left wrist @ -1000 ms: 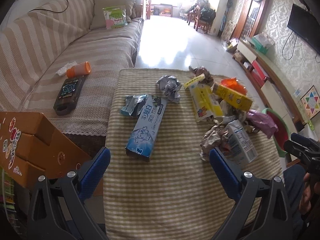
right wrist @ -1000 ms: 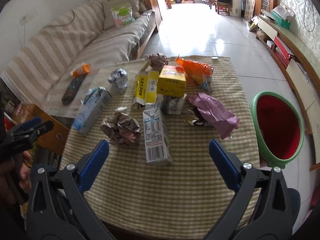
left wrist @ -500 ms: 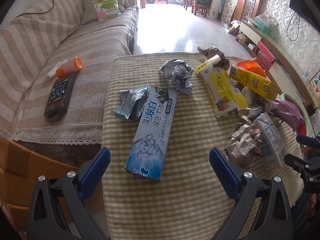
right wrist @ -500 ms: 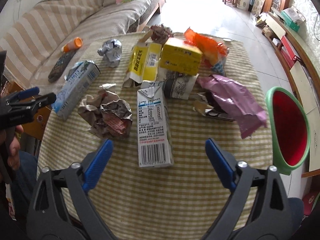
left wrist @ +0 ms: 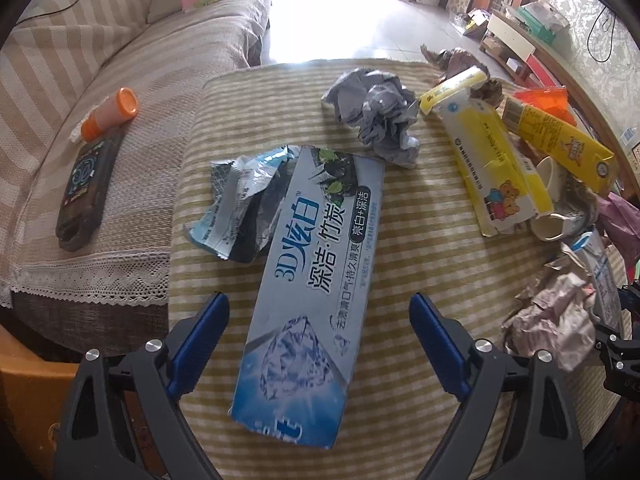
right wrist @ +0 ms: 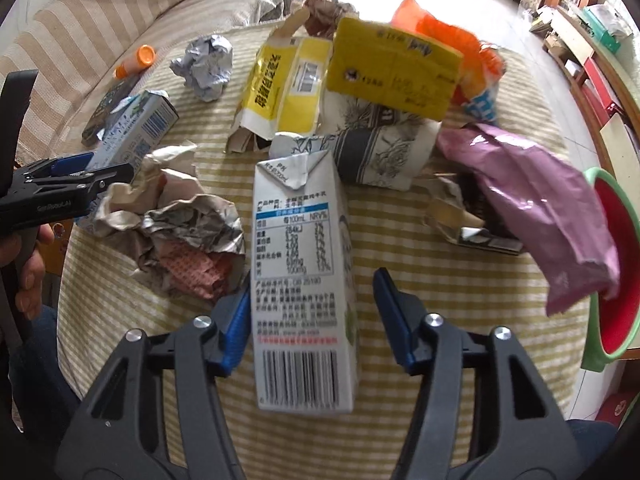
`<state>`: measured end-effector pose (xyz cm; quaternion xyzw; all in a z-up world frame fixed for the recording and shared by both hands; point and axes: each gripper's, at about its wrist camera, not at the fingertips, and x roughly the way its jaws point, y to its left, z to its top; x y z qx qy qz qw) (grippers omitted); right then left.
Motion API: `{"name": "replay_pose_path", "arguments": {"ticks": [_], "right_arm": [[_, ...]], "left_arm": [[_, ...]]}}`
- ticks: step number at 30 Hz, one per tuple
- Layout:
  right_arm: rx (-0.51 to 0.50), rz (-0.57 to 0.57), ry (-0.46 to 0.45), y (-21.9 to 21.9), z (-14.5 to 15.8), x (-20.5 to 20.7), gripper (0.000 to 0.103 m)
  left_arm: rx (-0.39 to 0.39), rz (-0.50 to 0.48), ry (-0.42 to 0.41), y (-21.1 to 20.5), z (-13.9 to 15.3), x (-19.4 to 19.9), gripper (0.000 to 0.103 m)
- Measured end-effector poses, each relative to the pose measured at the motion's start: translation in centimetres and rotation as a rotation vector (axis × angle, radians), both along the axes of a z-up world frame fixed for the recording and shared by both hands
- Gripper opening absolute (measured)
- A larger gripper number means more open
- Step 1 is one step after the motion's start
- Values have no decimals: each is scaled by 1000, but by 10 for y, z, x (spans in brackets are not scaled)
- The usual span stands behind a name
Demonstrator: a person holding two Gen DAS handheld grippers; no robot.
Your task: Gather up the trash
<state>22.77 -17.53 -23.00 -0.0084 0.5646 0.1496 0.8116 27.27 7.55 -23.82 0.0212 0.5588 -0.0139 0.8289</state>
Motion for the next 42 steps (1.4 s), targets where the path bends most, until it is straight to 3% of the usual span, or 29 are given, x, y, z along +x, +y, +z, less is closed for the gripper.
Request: {"name": "replay_pose_path", "arguments": {"ticks": [3, 4, 7, 8, 17, 42], "right_arm": [[6, 1, 12, 1, -5, 4, 42], [13, 0, 11, 0, -6, 4, 39], [26, -7, 11, -3, -7, 4, 37], [27, -6, 12, -4, -8, 4, 37], [63, -16, -29, -22, 15, -6, 37], [123, -62, -283, -52, 134, -73, 37]], "left_arm": [[-7, 3, 10, -1, -6, 4, 81], [-10, 4, 12, -1, -8, 5, 68], [-10, 20, 14, -1, -10, 6, 50], [-14, 21, 12, 1, -11, 6, 49], [-42, 24, -30, 0, 7, -13, 48], [-75, 24, -286, -26, 134, -115, 48]]}}
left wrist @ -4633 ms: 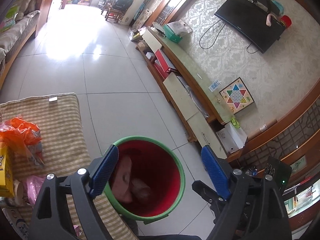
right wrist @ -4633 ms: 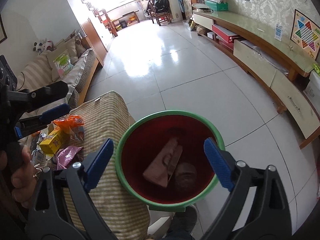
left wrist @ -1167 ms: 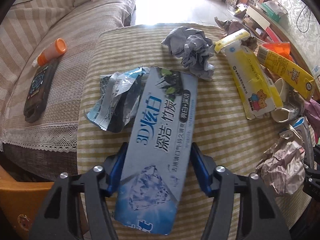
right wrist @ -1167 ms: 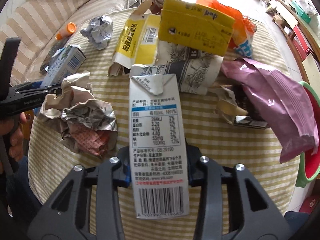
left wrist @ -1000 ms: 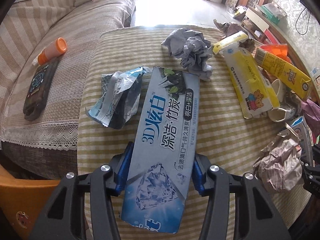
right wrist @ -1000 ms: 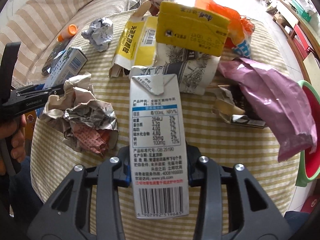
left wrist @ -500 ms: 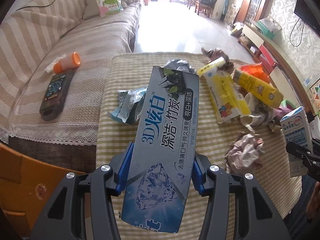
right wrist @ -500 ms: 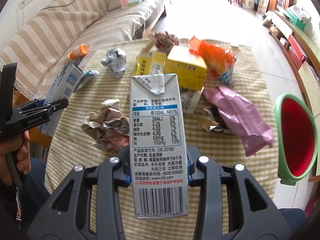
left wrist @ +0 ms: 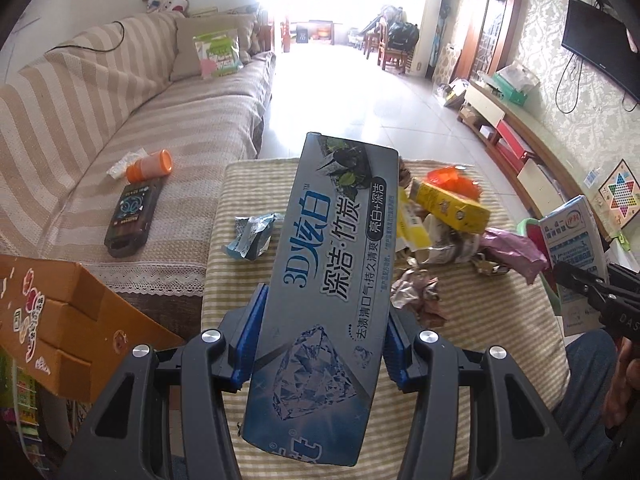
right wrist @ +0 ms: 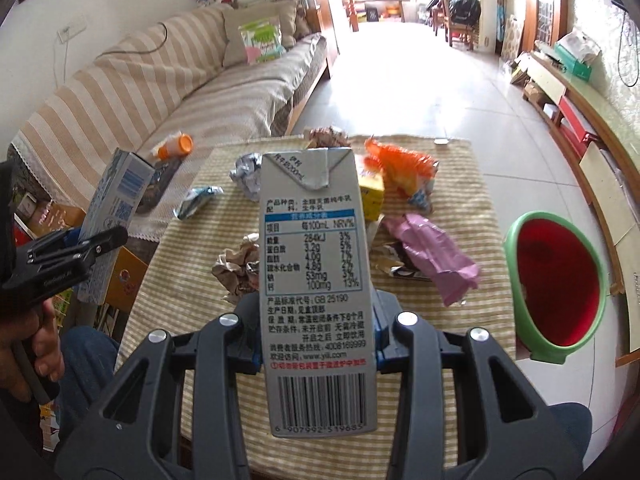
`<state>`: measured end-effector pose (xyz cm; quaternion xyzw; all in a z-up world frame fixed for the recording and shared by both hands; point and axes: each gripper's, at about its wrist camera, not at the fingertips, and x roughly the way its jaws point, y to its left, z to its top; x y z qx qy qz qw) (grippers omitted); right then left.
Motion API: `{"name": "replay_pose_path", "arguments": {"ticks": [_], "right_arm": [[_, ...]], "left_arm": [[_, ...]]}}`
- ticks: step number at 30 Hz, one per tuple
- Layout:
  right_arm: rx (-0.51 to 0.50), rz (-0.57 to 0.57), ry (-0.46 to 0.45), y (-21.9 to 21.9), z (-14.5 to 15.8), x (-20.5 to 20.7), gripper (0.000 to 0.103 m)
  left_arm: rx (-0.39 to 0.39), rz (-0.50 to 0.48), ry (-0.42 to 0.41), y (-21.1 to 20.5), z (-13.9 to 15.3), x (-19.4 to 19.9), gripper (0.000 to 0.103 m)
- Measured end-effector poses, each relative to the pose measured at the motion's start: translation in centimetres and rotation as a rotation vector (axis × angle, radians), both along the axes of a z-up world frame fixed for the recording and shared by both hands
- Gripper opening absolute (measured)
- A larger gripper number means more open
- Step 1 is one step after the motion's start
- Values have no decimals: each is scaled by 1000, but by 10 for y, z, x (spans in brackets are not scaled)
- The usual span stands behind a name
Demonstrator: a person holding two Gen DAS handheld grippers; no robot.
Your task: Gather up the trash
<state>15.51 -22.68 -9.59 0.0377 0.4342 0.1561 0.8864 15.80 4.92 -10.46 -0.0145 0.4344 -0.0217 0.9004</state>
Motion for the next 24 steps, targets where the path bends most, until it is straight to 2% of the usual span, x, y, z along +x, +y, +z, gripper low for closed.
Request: {"name": "replay_pose_path", "arguments": {"ticks": [5, 11, 24], "right_arm": [[23, -26, -44, -13, 18, -7, 37], [52, -44, -85, -24, 34, -13, 37], [72, -63, -129, -40, 50, -18, 37]], "left_arm": [[-30, -8, -34, -9, 17, -13, 48], [-26, -34, -72, -28, 36, -19, 48], [-13, -77, -102, -55, 54, -28, 48]]}}
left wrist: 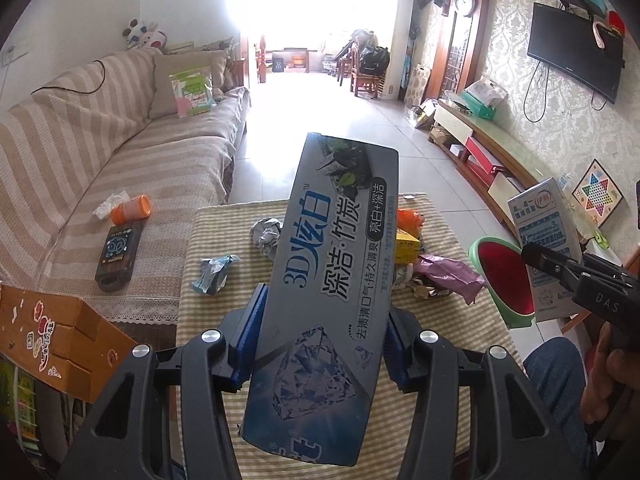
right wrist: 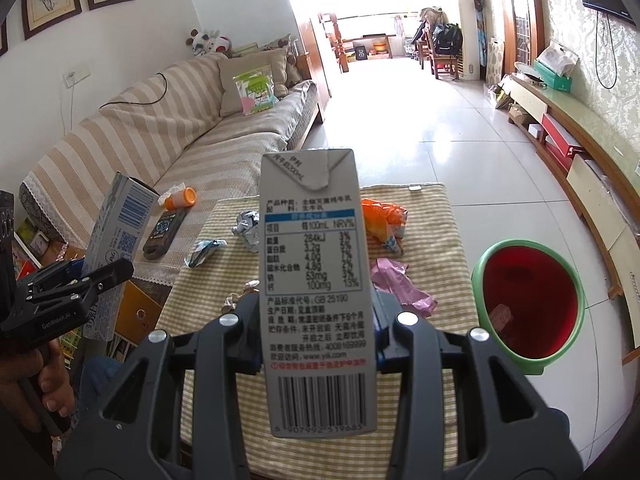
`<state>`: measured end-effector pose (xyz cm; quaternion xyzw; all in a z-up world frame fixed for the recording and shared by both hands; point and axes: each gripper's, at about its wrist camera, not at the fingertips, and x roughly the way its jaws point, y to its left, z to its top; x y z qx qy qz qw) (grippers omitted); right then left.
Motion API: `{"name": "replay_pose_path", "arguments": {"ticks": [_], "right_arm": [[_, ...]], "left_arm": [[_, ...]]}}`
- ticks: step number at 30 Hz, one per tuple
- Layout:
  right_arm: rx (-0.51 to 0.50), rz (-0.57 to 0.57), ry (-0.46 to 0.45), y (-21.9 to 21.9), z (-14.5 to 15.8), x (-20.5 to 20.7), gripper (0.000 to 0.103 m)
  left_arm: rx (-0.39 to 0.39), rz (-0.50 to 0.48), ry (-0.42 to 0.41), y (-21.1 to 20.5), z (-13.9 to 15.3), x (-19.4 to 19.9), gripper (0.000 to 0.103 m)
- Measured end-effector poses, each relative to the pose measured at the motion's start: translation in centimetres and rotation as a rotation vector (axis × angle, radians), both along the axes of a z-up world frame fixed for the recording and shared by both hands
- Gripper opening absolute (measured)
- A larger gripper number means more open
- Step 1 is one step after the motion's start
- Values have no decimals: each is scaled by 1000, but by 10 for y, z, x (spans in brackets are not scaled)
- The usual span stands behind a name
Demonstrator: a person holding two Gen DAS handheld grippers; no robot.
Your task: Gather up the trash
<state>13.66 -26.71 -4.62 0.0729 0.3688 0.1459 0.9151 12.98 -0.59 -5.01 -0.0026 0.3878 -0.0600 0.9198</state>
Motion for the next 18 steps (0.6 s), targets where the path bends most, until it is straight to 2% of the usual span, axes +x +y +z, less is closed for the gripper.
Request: {"name": "replay_pose_path", "arguments": {"ticks": [9, 18], "right_arm": [[7, -16, -10, -8, 2, 2, 37], [18, -76, -12, -47, 0, 14, 37]], "left_arm": [[-8, -33, -4, -15, 7, 8, 48], [-48, -79, 32, -45, -1, 36, 49]]}}
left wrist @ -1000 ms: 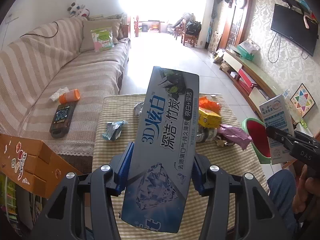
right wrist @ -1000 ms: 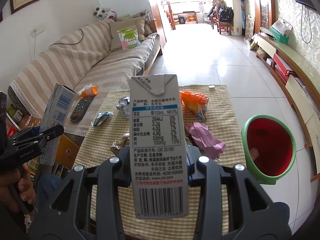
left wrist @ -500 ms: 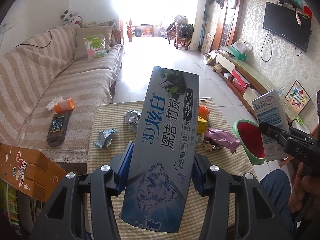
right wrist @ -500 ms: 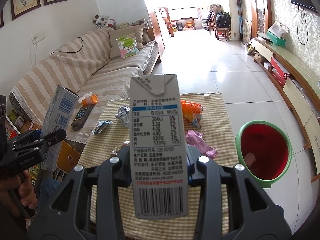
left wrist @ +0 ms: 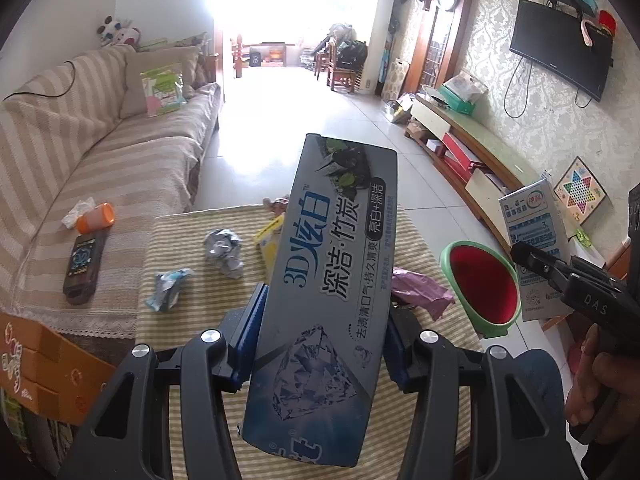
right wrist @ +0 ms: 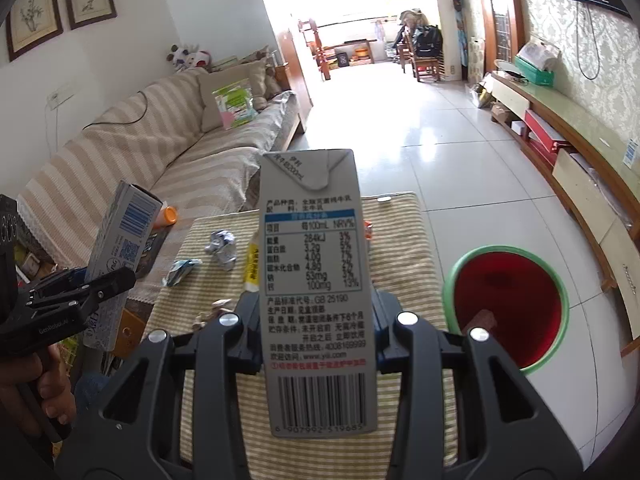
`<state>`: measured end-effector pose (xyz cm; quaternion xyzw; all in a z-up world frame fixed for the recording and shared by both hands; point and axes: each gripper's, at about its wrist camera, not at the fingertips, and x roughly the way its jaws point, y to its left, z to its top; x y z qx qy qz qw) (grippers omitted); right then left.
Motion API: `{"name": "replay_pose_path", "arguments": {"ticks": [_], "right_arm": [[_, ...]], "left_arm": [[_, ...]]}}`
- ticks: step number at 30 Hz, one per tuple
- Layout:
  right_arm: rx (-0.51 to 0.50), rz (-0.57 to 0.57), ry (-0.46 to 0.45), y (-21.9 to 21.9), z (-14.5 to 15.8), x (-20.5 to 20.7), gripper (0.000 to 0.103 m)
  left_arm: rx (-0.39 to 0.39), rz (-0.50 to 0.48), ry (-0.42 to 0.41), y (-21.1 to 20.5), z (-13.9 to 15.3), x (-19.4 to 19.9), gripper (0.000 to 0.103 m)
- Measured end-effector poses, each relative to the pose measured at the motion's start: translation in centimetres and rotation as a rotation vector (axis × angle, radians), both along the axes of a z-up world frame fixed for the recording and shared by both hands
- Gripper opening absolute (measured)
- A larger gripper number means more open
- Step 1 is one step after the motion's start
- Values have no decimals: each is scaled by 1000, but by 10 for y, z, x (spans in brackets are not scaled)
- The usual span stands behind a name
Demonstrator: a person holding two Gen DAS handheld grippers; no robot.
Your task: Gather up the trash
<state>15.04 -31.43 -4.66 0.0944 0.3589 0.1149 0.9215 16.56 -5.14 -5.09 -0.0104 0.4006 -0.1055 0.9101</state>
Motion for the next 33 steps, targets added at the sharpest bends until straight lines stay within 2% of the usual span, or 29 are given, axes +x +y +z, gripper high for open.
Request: {"name": "replay_pose_path", "arguments": {"ticks": [10, 11, 12, 13, 19, 23, 25, 27, 31, 33], "right_arm": [[36, -149, 19, -82, -16, 11, 37], [38, -164, 23, -91, -19, 13, 37], [39, -176, 29, -99, -22, 14, 37], [43, -185, 35, -106, -25, 16, 37], [53, -222, 53, -135, -39, 22, 37], [65, -221, 74, -140, -52, 23, 37], [72, -216, 85, -138, -57, 24, 37], [72, -211, 89, -134, -59, 23, 37], [74, -207, 94, -132, -60, 23, 37], [70, -206, 95, -137, -61, 23, 37]], "left_arm": [[2, -134, 31, -81, -11, 37, 43], [-1, -145, 34, -90, -13, 42, 39], [-8, -153, 50, -101, -17, 50, 13], [-15, -156, 68, -108, -21, 56, 5], [-8, -194, 88, -146, -32, 69, 4], [23, -205, 109, -151, -44, 66, 10], [28, -216, 125, -149, -50, 62, 39], [53, -235, 135, -151, -57, 54, 57], [58, -273, 218, -149, -81, 44, 67], [62, -289, 267, -150, -96, 39, 68]]}}
